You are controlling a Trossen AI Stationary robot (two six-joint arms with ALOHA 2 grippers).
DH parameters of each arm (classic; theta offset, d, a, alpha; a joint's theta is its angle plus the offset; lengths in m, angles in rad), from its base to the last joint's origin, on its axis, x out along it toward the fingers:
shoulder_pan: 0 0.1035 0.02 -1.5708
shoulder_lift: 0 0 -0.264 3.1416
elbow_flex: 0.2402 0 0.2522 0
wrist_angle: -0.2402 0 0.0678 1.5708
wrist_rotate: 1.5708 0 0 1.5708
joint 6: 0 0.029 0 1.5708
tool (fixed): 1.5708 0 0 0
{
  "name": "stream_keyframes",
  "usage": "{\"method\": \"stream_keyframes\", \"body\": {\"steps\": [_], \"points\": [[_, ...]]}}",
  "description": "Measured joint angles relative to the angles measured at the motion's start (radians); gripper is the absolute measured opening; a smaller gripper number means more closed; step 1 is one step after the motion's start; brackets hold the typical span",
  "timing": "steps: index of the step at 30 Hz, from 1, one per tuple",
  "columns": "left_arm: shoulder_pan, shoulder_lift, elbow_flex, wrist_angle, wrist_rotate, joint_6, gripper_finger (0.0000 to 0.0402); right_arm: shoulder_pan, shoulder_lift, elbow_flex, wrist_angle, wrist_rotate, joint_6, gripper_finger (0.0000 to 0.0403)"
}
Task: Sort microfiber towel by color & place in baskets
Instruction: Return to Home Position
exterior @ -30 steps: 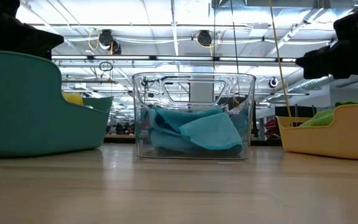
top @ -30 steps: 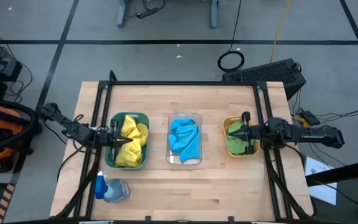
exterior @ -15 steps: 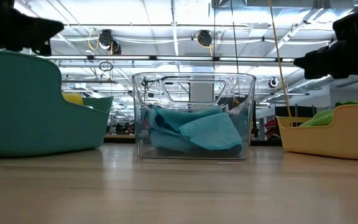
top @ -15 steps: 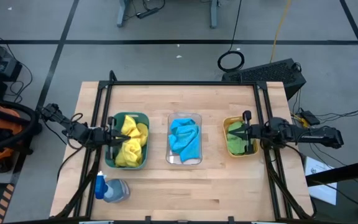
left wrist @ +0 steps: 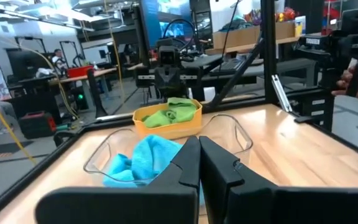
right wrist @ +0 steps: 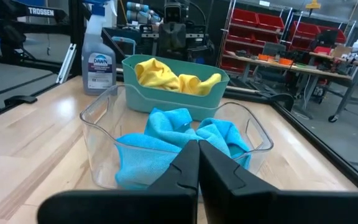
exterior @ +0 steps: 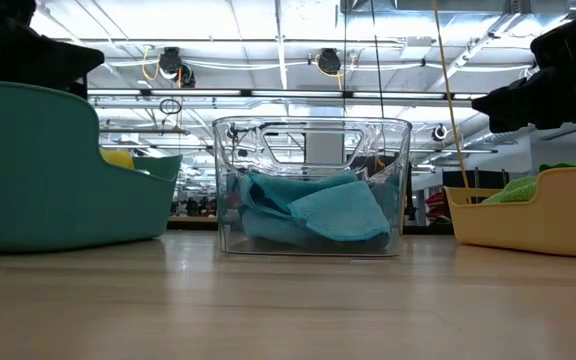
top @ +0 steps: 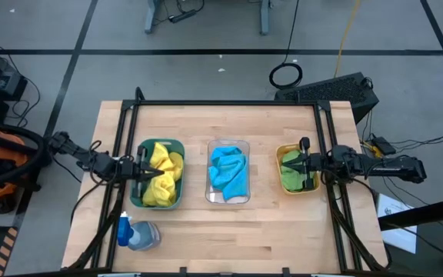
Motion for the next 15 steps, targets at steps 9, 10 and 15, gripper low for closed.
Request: {"method": "stream_keyframes", "body": {"steps": [9,10,15], "points": [[0.122,0.000,0.000,-0.011,0.103,0.005,0.0005,0.000,0.000,0.000,0.000,0.000,-0.001,0.0000],[0.135,0.000,0.000,-0.012,0.107,0.004,0.0005,0.000,0.000,0.000,0.000,0.000,-0.001,0.0000],[0.198,0.000,0.000,-0.015,0.127,-0.004,0.0005,0.000,0.000,0.000,0.000,0.000,-0.001,0.0000]]}}
